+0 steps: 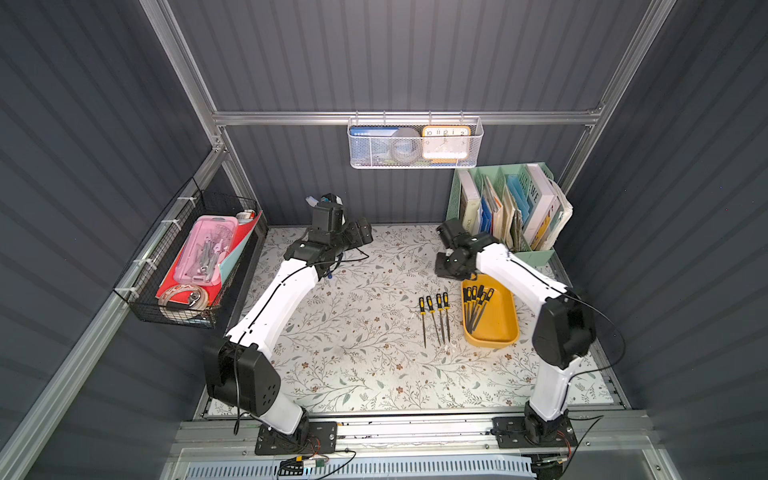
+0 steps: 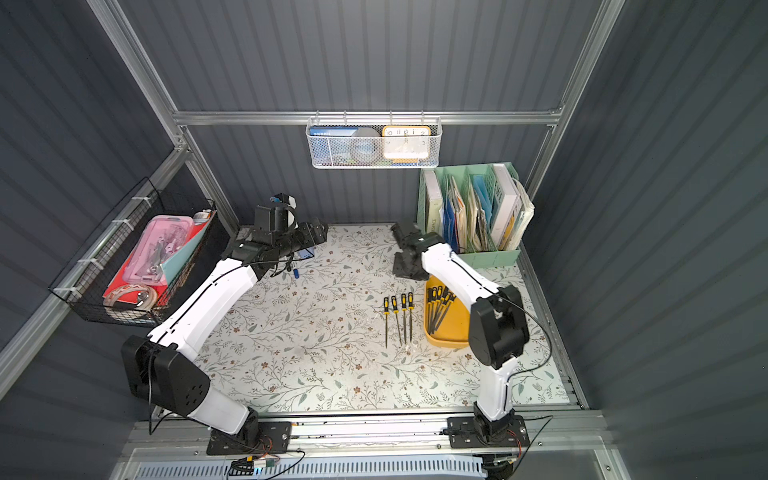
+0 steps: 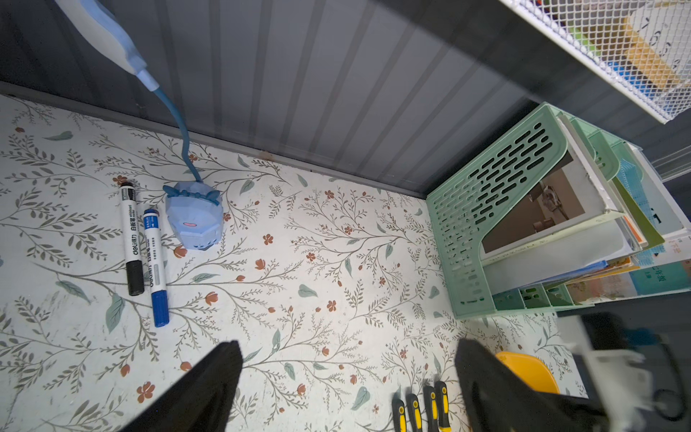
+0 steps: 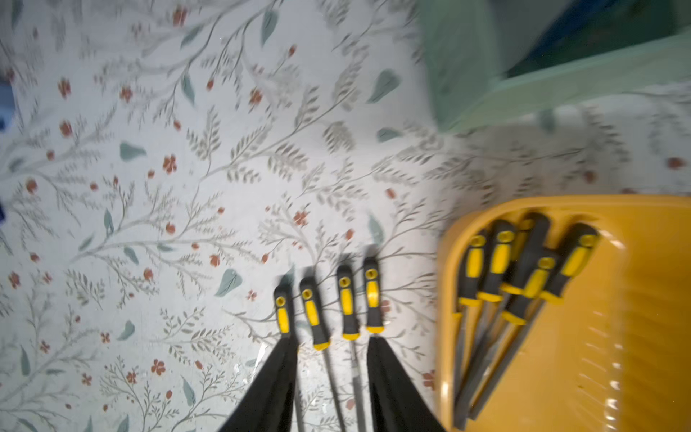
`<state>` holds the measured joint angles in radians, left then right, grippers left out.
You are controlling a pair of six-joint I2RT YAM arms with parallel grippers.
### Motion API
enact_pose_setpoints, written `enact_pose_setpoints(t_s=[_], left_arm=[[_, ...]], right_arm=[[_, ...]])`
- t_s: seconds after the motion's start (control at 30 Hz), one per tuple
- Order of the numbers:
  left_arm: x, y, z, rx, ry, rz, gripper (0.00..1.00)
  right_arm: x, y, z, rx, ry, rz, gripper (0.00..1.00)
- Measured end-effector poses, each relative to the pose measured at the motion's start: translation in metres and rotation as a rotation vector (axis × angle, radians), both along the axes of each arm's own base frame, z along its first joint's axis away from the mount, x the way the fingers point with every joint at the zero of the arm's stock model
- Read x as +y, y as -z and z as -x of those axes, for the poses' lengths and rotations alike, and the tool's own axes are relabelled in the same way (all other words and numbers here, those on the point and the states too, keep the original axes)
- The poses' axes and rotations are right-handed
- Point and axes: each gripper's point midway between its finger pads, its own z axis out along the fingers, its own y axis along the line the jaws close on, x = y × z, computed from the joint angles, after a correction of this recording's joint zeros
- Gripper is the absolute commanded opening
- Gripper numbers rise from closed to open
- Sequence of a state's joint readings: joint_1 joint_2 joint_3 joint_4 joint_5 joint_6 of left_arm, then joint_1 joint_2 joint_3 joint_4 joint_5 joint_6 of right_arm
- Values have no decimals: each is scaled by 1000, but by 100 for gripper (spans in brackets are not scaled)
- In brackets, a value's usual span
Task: Take the file tool out of the storage box
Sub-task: Pick up the file tool from the storage box.
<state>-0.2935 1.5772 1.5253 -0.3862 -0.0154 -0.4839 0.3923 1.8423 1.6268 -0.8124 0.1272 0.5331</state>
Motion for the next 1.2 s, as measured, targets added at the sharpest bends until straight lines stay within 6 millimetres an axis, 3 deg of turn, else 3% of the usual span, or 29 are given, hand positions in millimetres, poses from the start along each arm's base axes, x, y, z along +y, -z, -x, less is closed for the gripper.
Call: enact_pose_setpoints(t_s=[0.07, 0.13, 0.23, 0.33, 0.5, 0.83, 1.2], left_arm=[[0, 0, -1, 0, 1, -2, 95], [-1, 0, -3, -1, 2, -3, 95], [-2, 1, -5, 1, 4, -6, 95], [-3, 3, -7, 6, 7, -6, 95], [-3, 3, -6, 6, 10, -4, 95], [-2, 7, -4, 26, 9, -16, 95], [-1, 7, -3, 31, 7, -23, 95]], right_arm=[[-43, 1, -1, 6, 91, 15, 37], [-83, 17, 3, 51, 172, 43, 37], [-112, 48, 16, 146, 224, 78, 37], [-122, 70, 27, 214, 234, 97, 37], [-132, 90, 29, 252, 245, 110, 38], [-149, 108, 13, 251, 288, 103, 38], [-143, 119, 7, 269, 274, 73, 36]])
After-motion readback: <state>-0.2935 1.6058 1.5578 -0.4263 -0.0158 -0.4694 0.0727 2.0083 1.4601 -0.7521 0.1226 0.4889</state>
